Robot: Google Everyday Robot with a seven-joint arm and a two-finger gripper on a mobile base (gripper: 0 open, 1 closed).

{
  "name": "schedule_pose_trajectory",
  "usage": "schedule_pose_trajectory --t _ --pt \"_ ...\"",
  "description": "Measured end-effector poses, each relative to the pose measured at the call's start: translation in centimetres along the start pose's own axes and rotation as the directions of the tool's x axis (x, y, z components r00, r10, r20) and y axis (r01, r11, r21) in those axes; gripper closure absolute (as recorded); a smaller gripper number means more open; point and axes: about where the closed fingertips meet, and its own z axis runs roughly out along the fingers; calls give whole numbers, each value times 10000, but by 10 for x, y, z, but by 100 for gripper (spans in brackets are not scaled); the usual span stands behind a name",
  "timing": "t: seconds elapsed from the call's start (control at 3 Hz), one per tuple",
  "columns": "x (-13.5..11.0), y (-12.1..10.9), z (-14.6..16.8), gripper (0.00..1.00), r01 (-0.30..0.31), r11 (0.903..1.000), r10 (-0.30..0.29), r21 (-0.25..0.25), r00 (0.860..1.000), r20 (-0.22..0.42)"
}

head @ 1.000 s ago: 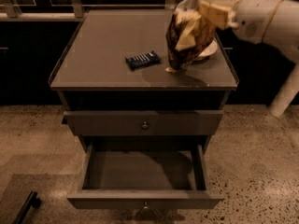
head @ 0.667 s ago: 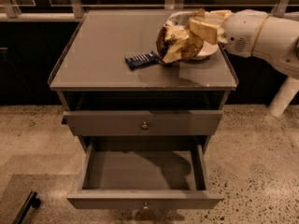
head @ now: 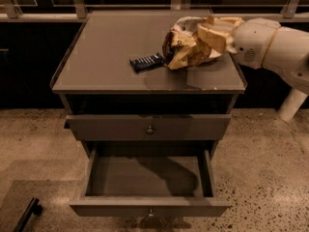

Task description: Pick brown chip bag from middle drawer and place on counter

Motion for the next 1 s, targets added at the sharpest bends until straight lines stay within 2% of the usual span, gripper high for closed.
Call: schedule_pose_trajectory --t 0.33,0.67,1.0 --pt "-13 36 -14 100 -5 9964 -15 849 9997 245" --pt "-15 83 -23 100 -17 9876 1 1573 9999 103" --pt "-9 104 -50 100 -122 9717 174 2359 9996 -200"
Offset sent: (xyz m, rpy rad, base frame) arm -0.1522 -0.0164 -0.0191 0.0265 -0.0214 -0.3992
